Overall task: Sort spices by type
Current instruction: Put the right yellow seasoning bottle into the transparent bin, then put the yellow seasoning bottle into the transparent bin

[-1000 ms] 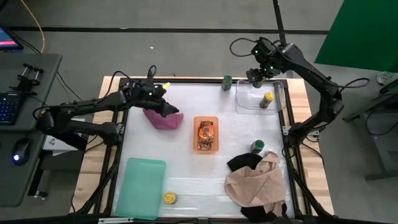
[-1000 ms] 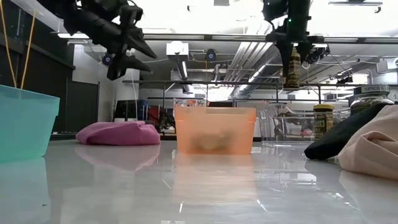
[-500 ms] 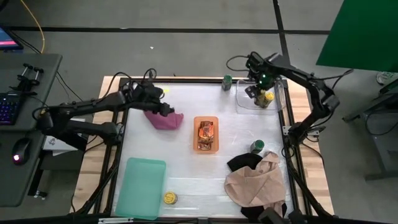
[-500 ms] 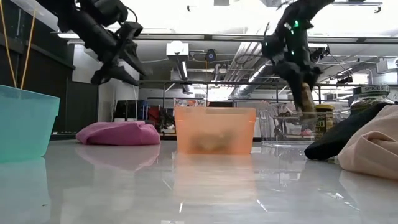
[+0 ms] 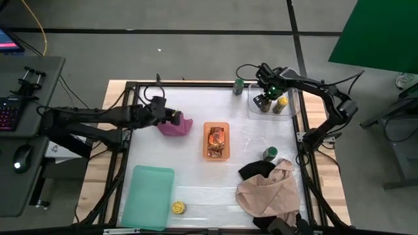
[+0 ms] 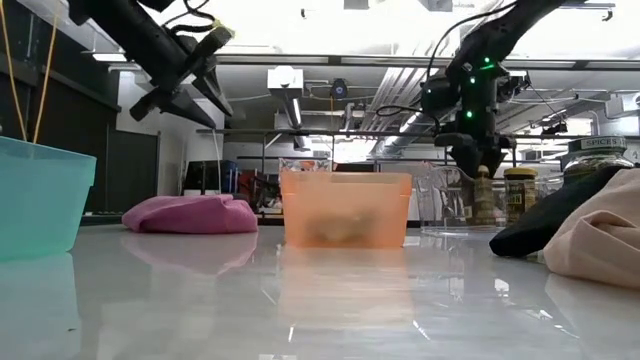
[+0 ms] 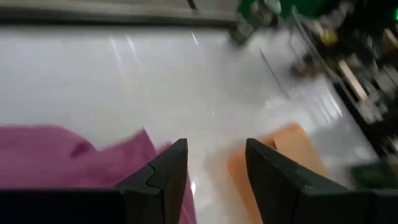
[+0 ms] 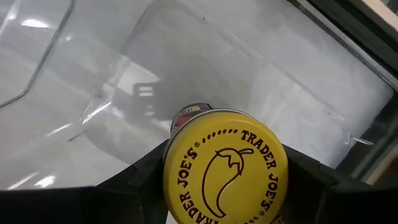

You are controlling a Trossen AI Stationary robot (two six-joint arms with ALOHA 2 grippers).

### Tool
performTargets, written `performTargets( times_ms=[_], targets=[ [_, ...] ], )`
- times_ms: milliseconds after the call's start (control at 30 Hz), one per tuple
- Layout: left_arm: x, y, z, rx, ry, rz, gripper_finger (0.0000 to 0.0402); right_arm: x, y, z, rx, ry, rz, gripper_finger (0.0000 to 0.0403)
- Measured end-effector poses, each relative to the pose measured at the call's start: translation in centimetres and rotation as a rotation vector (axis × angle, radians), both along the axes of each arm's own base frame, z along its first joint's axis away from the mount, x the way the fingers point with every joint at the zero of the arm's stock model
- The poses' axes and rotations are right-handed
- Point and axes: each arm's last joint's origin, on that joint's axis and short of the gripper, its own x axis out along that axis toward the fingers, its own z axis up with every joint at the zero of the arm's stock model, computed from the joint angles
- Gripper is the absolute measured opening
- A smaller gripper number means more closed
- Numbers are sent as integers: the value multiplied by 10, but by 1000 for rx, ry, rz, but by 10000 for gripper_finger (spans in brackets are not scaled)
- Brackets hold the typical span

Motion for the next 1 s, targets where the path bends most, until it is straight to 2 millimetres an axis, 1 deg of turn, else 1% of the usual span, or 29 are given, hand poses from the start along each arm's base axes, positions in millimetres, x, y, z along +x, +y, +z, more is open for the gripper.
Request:
performTargets(
  times_ms=[100,167,300,367,500,567,700,800,867,933,1000],
  targets=[
    [-1,-7,1,43,-19,47,147,1,-1,-3,-29,-21,4,216],
    [0,-10,4,27,-62,58,147,0,0,-3,-20,-20,4,217],
    [-3,-16,12,-41,-177,73,147,-2,3,-6,36,2,4,251],
    [-6,-17,15,-44,-204,78,147,-4,6,-8,66,18,5,267],
    [-14,-14,25,-4,-244,98,147,-4,8,-6,90,-7,9,276],
    [-19,-12,31,17,-266,97,147,-3,9,1,52,-42,15,277],
    [-33,-8,44,75,-311,102,147,-6,11,20,-46,-126,13,274],
    [-42,-4,48,150,-270,100,147,-9,14,36,-138,-186,-1,274],
    [-47,-2,48,208,-197,75,147,-9,14,46,-204,-233,16,274],
    [-50,-1,46,217,-156,33,147,-12,17,57,-245,-285,22,274],
    [-51,0,46,190,-156,-16,147,-14,24,67,-256,-345,29,274]
  ],
)
